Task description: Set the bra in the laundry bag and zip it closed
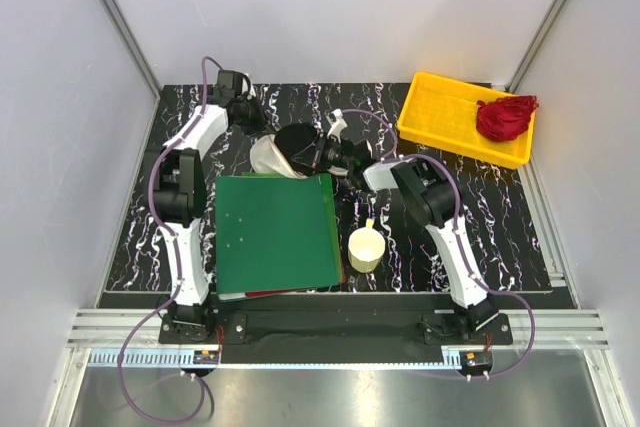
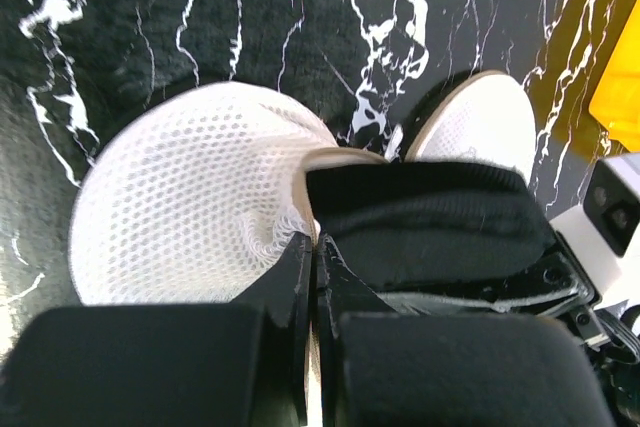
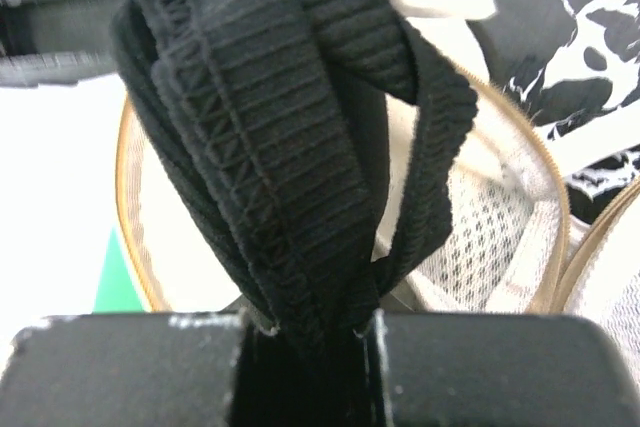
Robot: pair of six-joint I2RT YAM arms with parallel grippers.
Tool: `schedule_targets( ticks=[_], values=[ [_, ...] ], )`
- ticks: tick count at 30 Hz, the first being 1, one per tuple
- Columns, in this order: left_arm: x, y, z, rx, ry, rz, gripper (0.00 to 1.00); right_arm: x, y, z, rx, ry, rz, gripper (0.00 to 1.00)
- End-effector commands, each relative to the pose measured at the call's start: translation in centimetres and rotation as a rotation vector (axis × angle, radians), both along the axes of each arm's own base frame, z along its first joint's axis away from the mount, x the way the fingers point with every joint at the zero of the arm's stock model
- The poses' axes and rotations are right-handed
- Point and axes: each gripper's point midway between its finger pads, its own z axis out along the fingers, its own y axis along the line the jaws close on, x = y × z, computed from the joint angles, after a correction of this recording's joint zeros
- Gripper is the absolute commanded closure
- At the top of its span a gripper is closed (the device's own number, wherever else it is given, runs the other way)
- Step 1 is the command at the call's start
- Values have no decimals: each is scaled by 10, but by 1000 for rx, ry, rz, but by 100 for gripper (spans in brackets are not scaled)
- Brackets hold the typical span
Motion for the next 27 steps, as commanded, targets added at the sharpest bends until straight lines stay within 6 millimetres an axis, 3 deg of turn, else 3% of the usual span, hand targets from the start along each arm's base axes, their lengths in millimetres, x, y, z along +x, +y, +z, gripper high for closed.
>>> schedule_targets(
  ticks=[1, 5, 6, 7, 9, 13, 16, 20, 21, 23, 27],
  values=[
    [20, -3, 67, 22, -202, -18, 100, -17, -2, 29, -20, -59, 135, 100],
    [21, -20, 79, 21, -249, -81, 100, -25, 6, 30, -27, -76, 256, 100],
    [22, -26, 83, 14, -261, -97, 100, -26, 8, 21, -23, -56, 279, 100],
    [23, -35, 89, -8, -276, -127, 100, -26, 13, 28, -8, -63, 317, 100],
    [17, -55, 92, -50, -276, -194, 100, -23, 16, 19, -13, -44, 331, 100],
    [6, -85, 96, -103, -282, -286, 100, -9, 22, 27, 10, -37, 331, 100],
    [1, -84, 87, -88, -266, -284, 100, 3, 19, 22, 19, -1, 297, 100],
    [0, -70, 75, -71, -234, -243, 89, 10, 15, 7, 44, 82, 275, 100],
    [1, -67, 74, -70, -229, -234, 83, 14, 16, 10, 54, 83, 278, 100],
    [4, -65, 75, -76, -233, -228, 82, 14, 18, 4, 63, 121, 282, 100],
    [8, -58, 82, -49, -247, -199, 56, 21, 21, 3, 63, 146, 276, 100]
  ],
)
